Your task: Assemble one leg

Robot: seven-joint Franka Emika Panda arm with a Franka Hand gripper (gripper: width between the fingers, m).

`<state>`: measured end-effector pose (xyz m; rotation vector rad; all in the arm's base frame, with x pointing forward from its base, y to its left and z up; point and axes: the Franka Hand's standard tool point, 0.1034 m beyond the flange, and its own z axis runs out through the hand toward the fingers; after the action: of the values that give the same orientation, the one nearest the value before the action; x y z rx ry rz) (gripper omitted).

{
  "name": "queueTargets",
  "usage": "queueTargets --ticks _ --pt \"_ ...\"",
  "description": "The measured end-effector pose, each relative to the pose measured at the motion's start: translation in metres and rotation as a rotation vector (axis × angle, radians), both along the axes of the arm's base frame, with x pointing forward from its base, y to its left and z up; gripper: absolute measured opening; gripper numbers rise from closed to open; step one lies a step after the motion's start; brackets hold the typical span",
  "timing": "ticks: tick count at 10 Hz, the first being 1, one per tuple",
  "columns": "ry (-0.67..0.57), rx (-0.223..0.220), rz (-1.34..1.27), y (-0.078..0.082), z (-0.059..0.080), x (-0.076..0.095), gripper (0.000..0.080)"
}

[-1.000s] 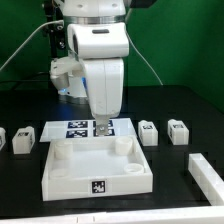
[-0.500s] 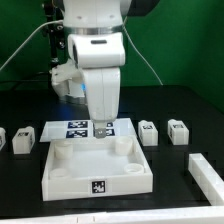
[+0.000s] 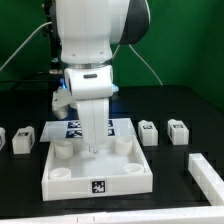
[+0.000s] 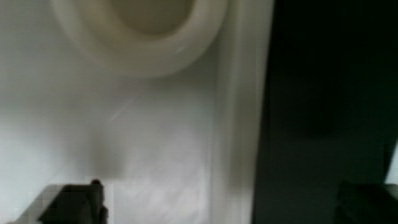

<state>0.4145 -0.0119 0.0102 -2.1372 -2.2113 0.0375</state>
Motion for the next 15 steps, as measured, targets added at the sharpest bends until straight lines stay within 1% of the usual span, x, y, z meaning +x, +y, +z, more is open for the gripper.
queueTargets --ticks 3,5,6,7,8,15 --pt "0.002 0.0 -0.009 -0.0027 -0.0012 0.0003 0.065" --pt "0.003 0.001 -0.009 -0.0028 -0.0017 -0.0001 0.0395" --pt "0.003 0.001 -0.01 -0.0029 -0.0019 -0.0003 0.0395" --pt "0.004 0.001 -0.01 -0.0029 -0.002 -0.0004 0.0164" --pt "0.001 0.001 -0.011 -0.0032 -0.0017 0.0002 0.0061" --pt "-0.01 0.001 -0.012 -0.0033 -0.0007 0.0027 0.0062"
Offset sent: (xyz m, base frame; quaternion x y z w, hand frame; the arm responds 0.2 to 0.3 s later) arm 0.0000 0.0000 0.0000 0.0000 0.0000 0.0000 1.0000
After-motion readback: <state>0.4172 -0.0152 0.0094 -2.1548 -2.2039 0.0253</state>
